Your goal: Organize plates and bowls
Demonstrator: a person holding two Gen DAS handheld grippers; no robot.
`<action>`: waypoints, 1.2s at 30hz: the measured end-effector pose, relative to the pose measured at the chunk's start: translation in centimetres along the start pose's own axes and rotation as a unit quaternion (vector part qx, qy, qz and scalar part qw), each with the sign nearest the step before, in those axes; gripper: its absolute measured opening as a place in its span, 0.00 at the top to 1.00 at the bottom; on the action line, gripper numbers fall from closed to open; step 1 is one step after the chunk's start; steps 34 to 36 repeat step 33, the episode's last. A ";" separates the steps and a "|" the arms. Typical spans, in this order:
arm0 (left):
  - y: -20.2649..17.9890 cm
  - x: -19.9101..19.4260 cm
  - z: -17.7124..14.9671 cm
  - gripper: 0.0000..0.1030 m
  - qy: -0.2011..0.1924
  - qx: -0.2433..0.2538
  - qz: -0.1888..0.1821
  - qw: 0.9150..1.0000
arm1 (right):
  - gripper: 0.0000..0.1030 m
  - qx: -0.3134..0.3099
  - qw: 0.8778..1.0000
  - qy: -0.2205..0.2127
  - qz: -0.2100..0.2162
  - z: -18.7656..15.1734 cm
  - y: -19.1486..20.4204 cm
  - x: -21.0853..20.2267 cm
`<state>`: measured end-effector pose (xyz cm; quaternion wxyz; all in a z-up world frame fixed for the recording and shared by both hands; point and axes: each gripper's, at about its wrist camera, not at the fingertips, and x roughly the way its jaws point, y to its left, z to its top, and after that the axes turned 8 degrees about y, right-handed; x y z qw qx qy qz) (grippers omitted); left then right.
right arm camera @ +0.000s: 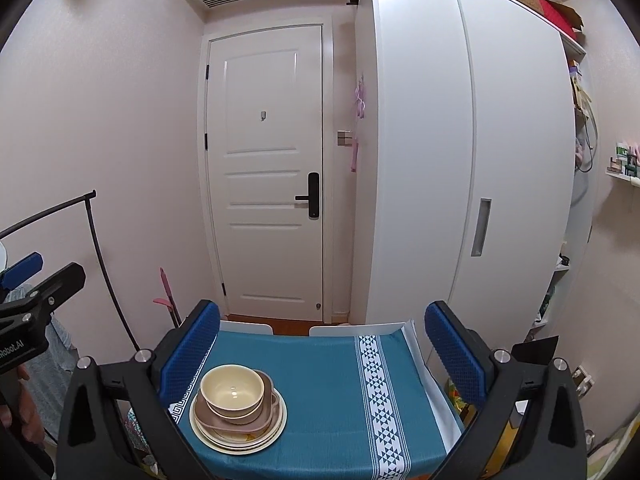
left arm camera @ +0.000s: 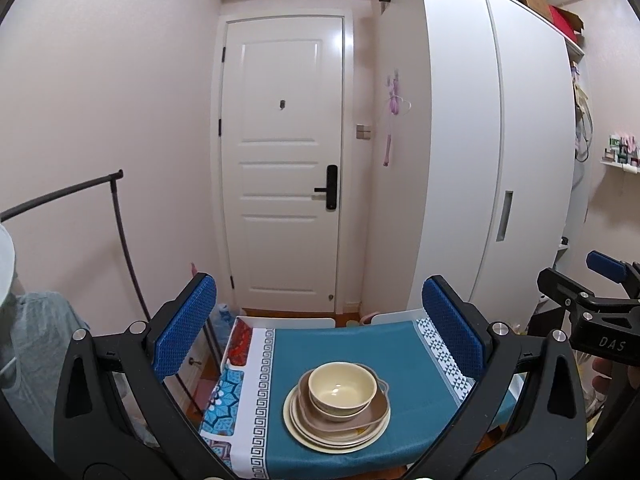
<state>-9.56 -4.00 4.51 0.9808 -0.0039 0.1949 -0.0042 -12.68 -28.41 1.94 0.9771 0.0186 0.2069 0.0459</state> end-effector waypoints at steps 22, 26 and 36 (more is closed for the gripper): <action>0.2 0.6 0.1 0.00 -0.008 0.009 0.027 1.000 | 0.01 0.005 1.000 0.007 0.003 0.1 0.2 0.7; 0.3 1.0 0.3 0.00 -0.008 0.009 0.033 0.999 | 0.01 0.006 1.000 0.012 0.004 0.3 0.4 1.5; 0.7 2.7 0.6 0.00 -0.011 0.012 0.040 0.999 | 0.01 0.007 1.000 0.025 0.003 0.5 0.6 3.5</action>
